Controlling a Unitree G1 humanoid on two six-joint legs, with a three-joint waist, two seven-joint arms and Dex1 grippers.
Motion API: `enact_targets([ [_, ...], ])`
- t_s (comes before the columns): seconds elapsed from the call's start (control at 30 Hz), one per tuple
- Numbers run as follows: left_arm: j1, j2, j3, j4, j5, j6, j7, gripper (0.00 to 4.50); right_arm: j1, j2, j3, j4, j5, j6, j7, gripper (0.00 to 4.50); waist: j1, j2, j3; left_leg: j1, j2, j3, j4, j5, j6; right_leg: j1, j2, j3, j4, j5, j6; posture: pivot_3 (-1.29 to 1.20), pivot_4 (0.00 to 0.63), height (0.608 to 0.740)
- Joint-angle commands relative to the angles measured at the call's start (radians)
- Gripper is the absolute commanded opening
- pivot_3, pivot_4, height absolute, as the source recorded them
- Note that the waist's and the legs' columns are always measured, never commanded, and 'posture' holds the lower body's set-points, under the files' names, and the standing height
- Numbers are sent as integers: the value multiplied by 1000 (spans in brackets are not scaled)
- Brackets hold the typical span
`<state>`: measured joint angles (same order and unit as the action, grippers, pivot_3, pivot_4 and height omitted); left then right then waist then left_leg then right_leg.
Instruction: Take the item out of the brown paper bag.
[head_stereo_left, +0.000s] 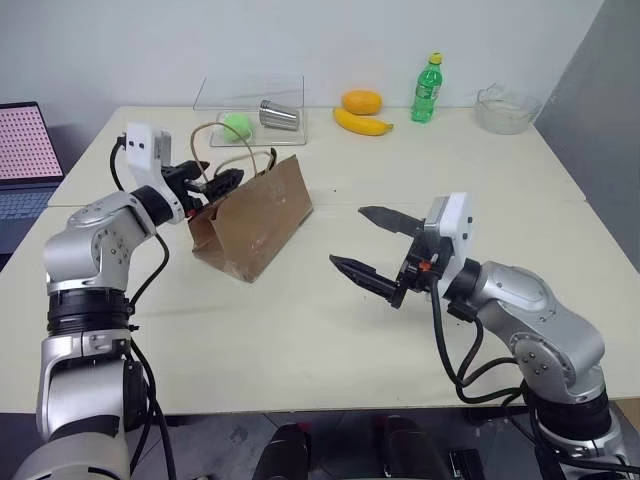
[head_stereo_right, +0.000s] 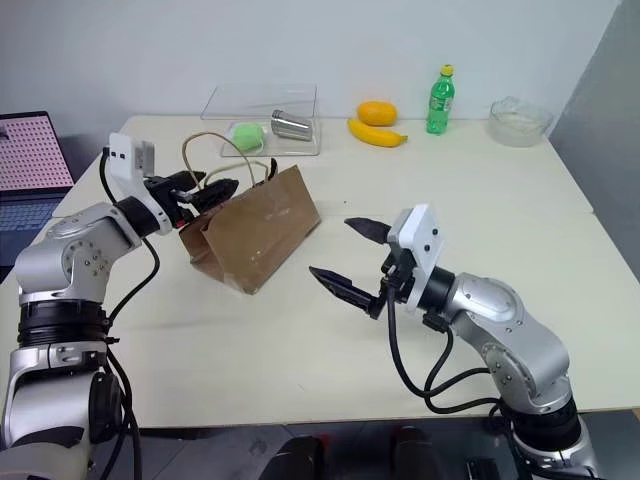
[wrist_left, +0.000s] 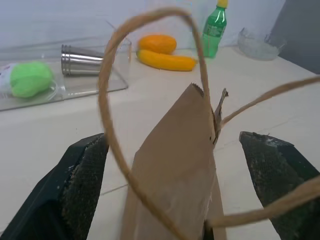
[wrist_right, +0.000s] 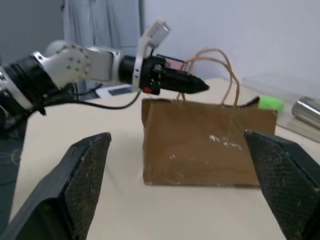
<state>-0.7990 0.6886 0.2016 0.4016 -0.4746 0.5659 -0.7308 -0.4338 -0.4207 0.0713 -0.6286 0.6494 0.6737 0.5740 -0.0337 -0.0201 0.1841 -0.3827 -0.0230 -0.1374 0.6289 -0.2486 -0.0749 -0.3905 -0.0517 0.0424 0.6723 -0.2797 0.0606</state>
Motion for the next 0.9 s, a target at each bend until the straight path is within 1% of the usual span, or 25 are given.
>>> enact_targets([
  [0.03,-48,22,5,21,18,-34,-40,4381,-33,-24,-34,-37,45,3,27,4500,0,0,0,0,0,0,0,0,0,0,0,0,0,0,0,0,150,740],
  [0.2,-95,26,7,85,47,-72,-75,4381,-50,-47,-32,-29,60,8,33,4500,-1,0,0,0,0,0,0,0,0,0,0,0,0,0,0,0,150,740],
  [0.5,-258,52,-17,324,137,-203,-166,4381,-50,-55,-30,-29,62,14,30,4500,-2,-1,1,0,0,0,0,0,0,0,0,0,0,0,0,0,150,740],
  [0.6,-300,51,-30,386,162,-241,-203,3787,-49,-58,-30,-32,65,18,27,4500,-2,-1,1,-1,0,0,0,0,0,0,0,0,0,0,0,0,150,740],
  [0.87,-372,58,-52,508,215,-287,-280,1270,-44,-62,-34,-41,66,28,20,4500,-9,-1,1,-1,0,0,0,0,0,-1,0,0,1,0,0,0,150,740],
  [0.9,-382,59,-55,522,221,-295,-290,896,-43,-62,-35,-41,66,28,19,4500,-10,-1,1,-1,0,0,0,0,0,-1,0,0,1,0,0,0,150,740],
])
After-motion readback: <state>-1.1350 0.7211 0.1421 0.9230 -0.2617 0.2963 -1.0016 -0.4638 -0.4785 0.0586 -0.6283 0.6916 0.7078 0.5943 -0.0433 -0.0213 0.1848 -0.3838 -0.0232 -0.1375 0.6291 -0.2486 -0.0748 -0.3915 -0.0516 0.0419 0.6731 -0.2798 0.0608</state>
